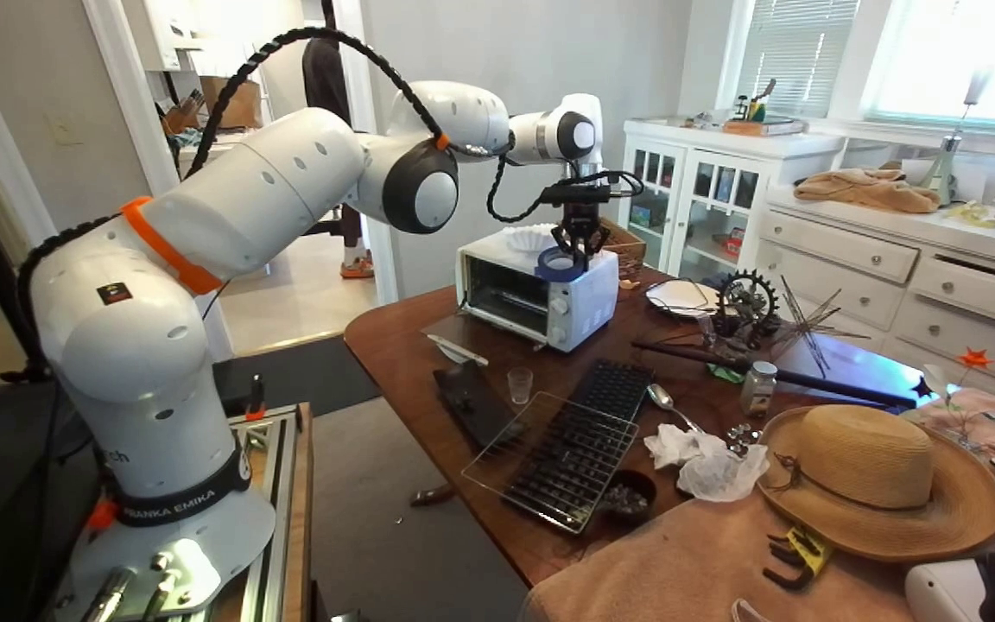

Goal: Put the masking tape on the microwave

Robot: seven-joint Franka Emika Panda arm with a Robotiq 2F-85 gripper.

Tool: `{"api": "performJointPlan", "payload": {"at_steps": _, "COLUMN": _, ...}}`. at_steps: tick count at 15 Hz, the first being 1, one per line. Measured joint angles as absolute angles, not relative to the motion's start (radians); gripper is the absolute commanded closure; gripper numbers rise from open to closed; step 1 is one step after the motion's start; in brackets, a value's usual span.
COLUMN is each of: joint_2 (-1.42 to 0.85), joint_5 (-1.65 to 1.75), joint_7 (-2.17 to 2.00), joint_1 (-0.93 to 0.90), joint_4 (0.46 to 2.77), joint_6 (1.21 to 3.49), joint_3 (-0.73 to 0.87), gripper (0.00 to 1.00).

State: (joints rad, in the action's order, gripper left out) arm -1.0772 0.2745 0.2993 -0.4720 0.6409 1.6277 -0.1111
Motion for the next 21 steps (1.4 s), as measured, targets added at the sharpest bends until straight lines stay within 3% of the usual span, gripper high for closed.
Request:
{"api": "performJointPlan", "payload": {"at_steps": 6, "joint_2": -1.122, "joint_5": 0.277, "joint_7": 0.329, "joint_1": -0.520, "joint_4": 0.545, "joint_6": 1.626, "joint_3": -0.065, "gripper": 0.95}}
{"api": "performJointPlan", "payload": {"at_steps": 7, "joint_2": -1.130, "joint_5": 0.277, "joint_7": 0.340, "joint_1": -0.525, "joint_4": 0.531, "joint_6": 1.626, "joint_3": -0.059, "gripper": 0.54}}
{"api": "performJointPlan", "payload": {"at_steps": 9, "joint_2": -1.146, "joint_5": 0.277, "joint_7": 0.363, "joint_1": -0.530, "joint_4": 0.504, "joint_6": 1.626, "joint_3": -0.051, "gripper": 0.46}}
{"api": "performJointPlan", "payload": {"at_steps": 15, "joint_2": -1.171, "joint_5": 0.277, "joint_7": 0.434, "joint_1": -0.532, "joint_4": 0.452, "joint_6": 1.628, "joint_3": -0.041, "gripper": 0.01}}
{"api": "performJointPlan", "payload": {"at_steps": 21, "joint_2": -1.110, "joint_5": 0.277, "joint_7": 0.370, "joint_1": -0.548, "joint_4": 0.446, "joint_6": 1.628, "joint_3": -0.013, "gripper": 0.00}}
